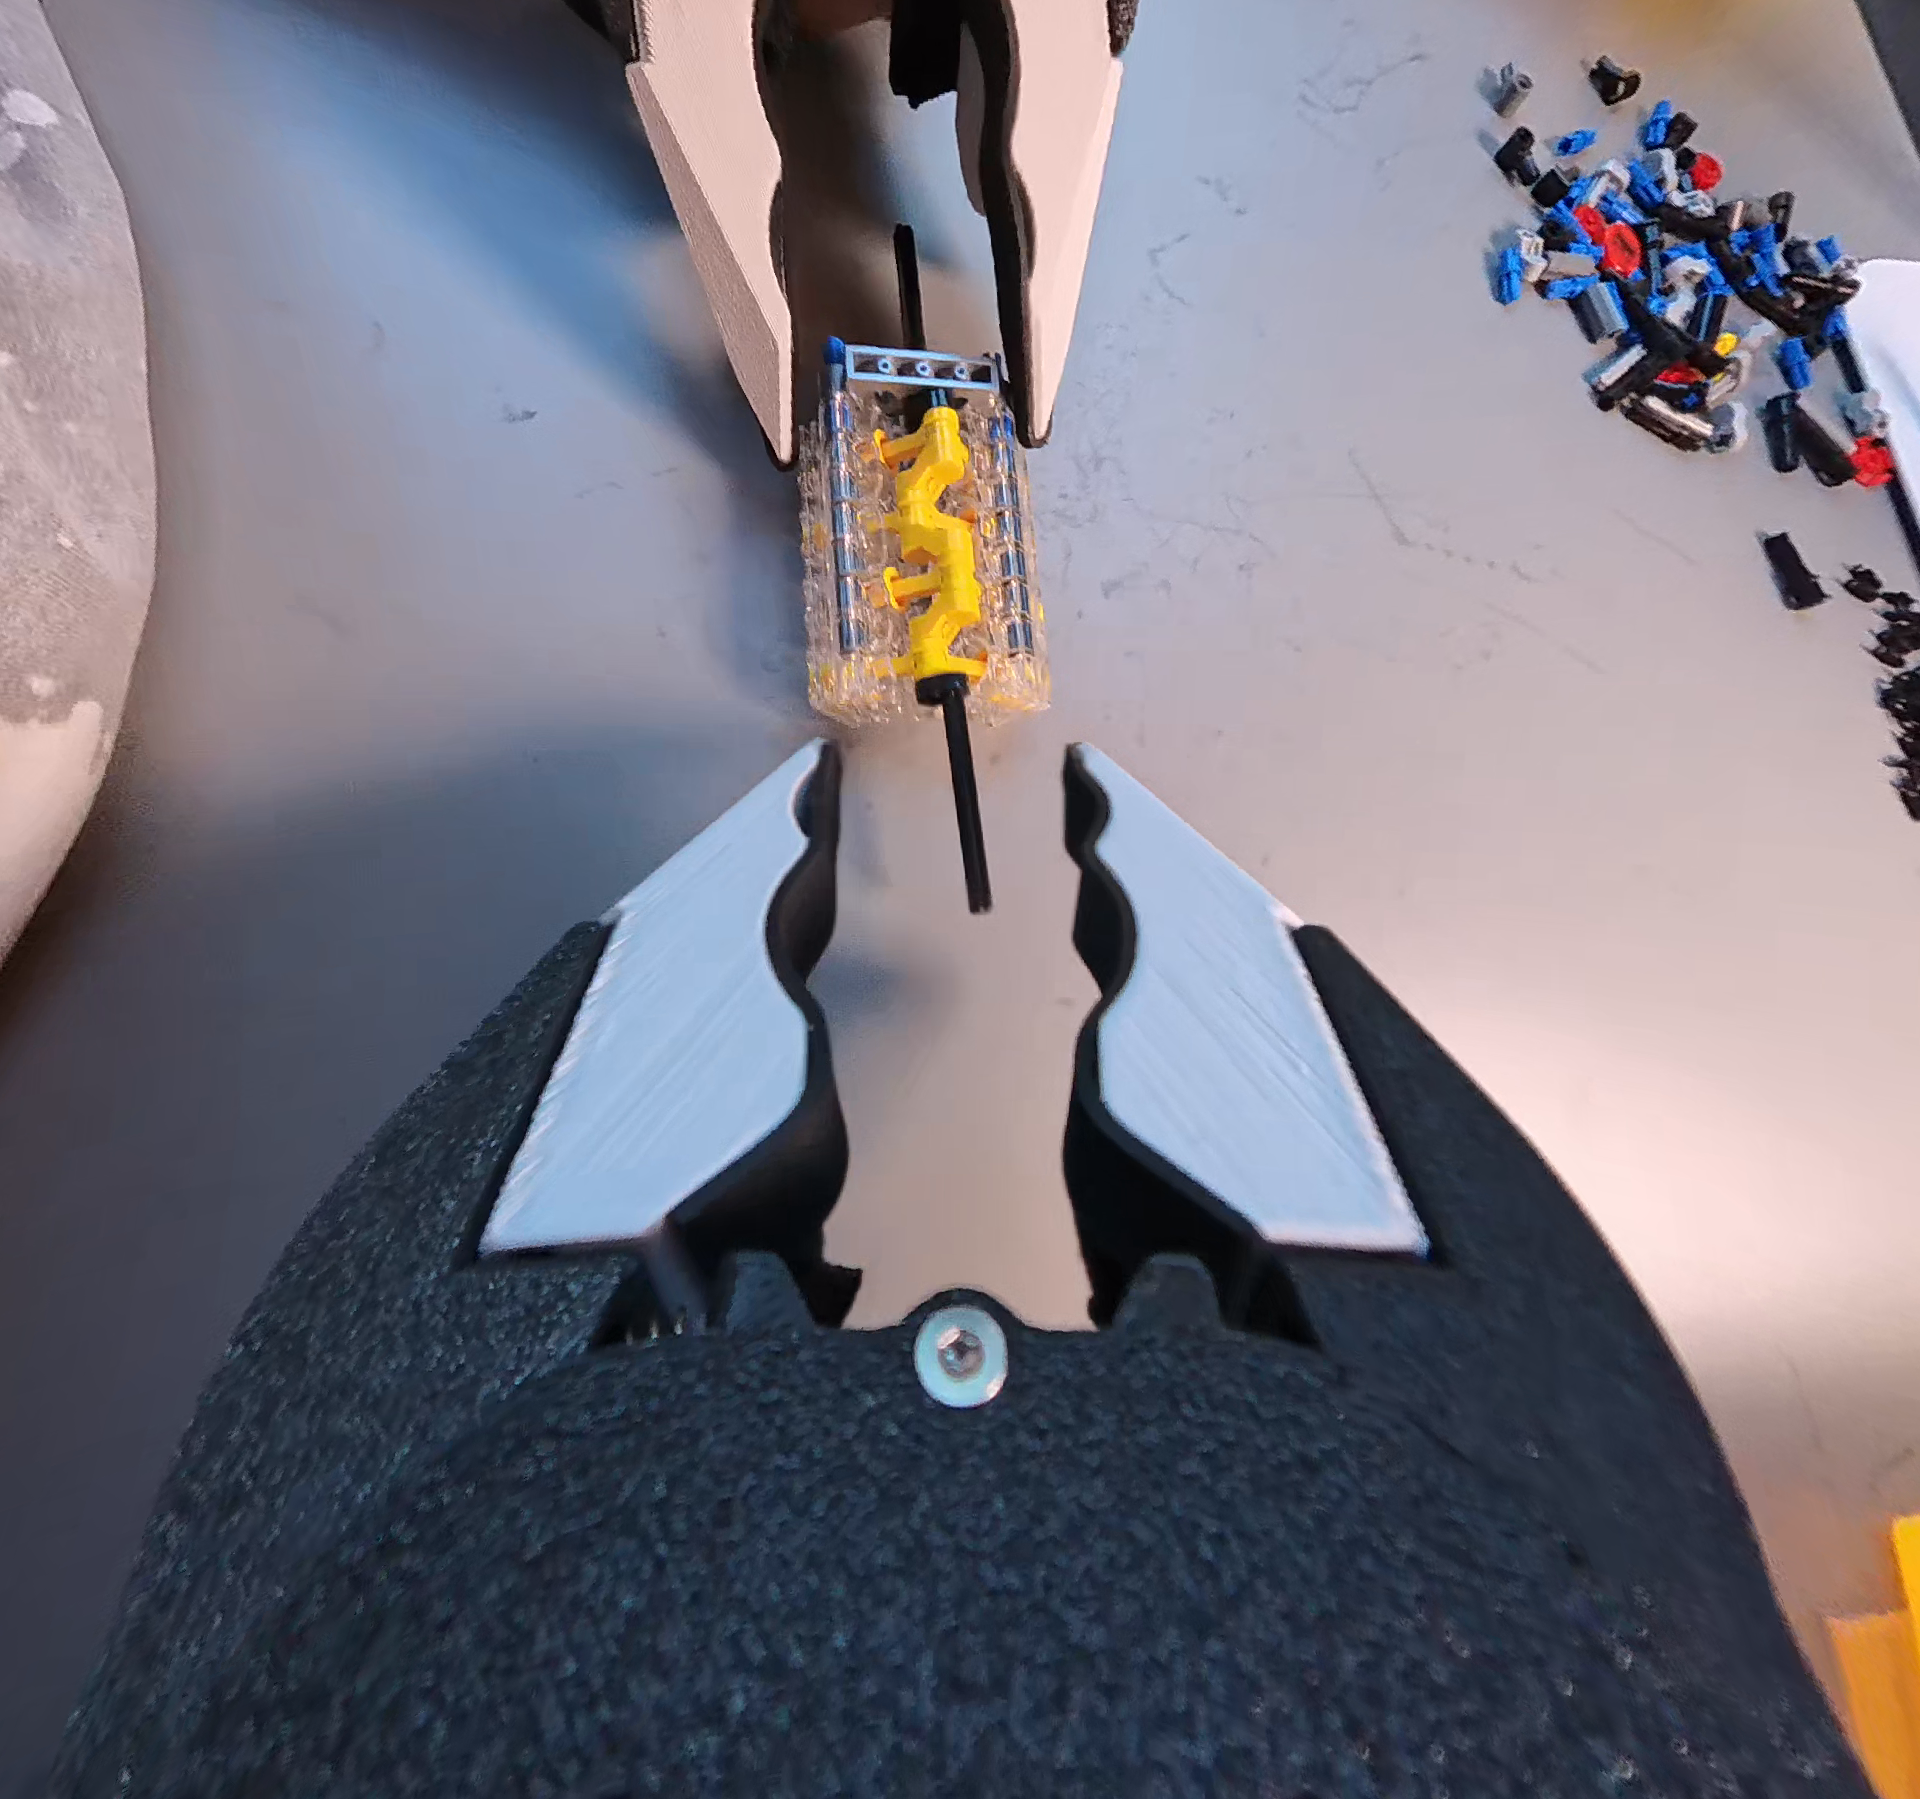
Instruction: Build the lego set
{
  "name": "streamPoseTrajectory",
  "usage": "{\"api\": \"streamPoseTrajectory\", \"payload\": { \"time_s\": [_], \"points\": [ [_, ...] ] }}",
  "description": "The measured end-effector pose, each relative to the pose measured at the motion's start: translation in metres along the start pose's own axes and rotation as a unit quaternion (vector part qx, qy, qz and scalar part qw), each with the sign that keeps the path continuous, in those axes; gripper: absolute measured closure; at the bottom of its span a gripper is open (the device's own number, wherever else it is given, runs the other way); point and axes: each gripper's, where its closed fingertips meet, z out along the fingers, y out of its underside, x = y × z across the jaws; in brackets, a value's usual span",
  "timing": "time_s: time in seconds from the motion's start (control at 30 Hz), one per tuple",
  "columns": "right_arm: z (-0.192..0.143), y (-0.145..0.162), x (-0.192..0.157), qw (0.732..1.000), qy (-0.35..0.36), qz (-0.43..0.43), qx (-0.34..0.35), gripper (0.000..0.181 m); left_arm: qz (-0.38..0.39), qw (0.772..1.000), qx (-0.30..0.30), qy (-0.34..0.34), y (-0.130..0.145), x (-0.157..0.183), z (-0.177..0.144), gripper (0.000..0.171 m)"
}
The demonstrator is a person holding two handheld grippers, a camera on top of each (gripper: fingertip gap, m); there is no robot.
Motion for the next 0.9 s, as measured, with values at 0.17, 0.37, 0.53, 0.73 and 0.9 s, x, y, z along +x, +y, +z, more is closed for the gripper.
{"api": "streamPoseTrajectory", "payload": {
  "time_s": [0.17,0.37,0.53,0.73,0.9],
  "points": [
    [0.022,-0.009,-0.004,1.000,-0.010,0.008,-0.010,0.113,0.000,1.000,0.001,0.000,0.000,0.000,0.000,0.122],
    [0.036,-0.010,-0.006,0.999,-0.034,-0.010,-0.030,0.132,-0.003,1.000,0.005,-0.002,0.000,-0.001,-0.002,0.121],
    [0.034,-0.013,-0.007,0.991,-0.106,0.077,-0.012,0.132,0.025,1.000,0.008,-0.007,0.000,0.001,-0.006,0.114],
    [0.029,-0.021,-0.008,0.953,-0.223,0.202,0.007,0.132,0.035,0.999,-0.025,-0.030,0.004,-0.005,0.001,0.124],
    [0.019,-0.034,0.019,0.980,-0.136,0.128,0.070,0.124,-0.136,0.989,-0.015,0.063,0.001,-0.009,-0.002,0.134]
  ]
}}
